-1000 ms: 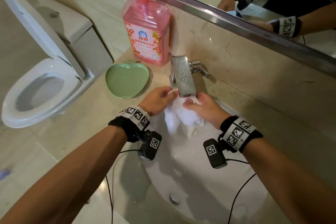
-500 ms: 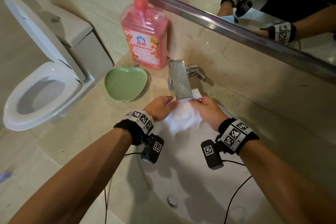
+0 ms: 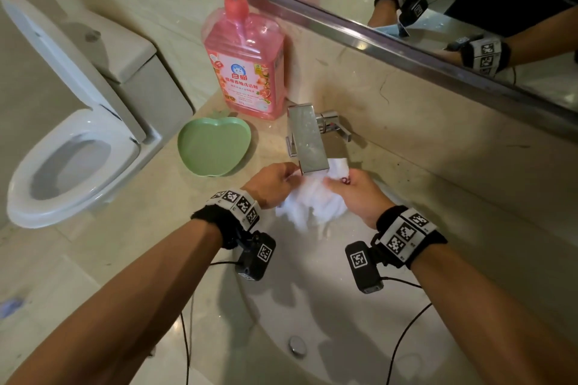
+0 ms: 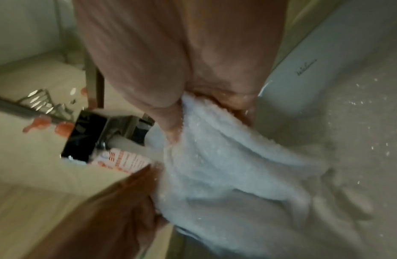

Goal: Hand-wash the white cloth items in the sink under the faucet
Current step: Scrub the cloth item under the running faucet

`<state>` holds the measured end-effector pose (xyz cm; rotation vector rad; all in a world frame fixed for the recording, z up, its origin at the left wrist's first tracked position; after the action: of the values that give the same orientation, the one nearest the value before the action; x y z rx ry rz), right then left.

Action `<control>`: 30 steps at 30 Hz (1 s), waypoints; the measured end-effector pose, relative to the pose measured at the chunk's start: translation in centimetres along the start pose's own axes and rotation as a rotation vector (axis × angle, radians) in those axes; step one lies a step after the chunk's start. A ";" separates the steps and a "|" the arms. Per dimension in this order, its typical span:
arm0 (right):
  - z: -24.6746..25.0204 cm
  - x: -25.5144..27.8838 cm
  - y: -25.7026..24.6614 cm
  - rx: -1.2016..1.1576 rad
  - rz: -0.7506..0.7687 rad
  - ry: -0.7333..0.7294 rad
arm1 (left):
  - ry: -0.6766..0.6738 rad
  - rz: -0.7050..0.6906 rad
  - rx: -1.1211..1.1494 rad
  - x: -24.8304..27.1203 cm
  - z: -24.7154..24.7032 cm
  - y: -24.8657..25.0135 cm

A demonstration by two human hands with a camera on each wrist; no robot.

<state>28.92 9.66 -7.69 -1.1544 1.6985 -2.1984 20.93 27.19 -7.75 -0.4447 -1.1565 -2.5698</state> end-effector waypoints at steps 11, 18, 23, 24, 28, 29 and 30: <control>-3.9 -1.2 -1.1 0.093 0.052 -0.109 | 0.103 0.035 -0.023 0.6 2.5 -0.4; -0.3 -1.0 -1.4 -0.027 0.040 0.049 | 0.034 0.037 -0.028 0.4 -0.1 -0.1; 0.4 -0.6 -0.8 0.390 0.101 -0.019 | 0.037 -0.088 0.077 -0.9 -1.0 2.8; 0.5 -0.6 -0.5 0.419 0.099 -0.021 | 0.040 -0.093 0.078 -1.1 -1.0 3.0; 0.7 -0.3 -0.6 0.204 0.050 -0.005 | 0.122 -0.067 0.202 -1.7 -1.3 2.7; 0.7 -0.3 -0.8 0.139 0.045 0.003 | 0.108 -0.059 0.218 -1.7 -1.4 2.3; 0.5 -0.2 -1.0 0.084 0.044 0.016 | 0.072 -0.046 0.237 -1.6 -1.5 1.9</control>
<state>29.76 9.70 -6.89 -1.0719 1.6047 -2.2357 22.88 24.99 -8.04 -0.2717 -1.4369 -2.4237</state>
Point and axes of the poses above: each hand's wrist, its own x-axis away from the middle knuckle, its own z-axis out of the back of the hand, y = z × x, the point moved 3 cm from there along -x, towards the middle knuckle, and after that the axes turned 7 degrees about -x, right-handed, at the moved point
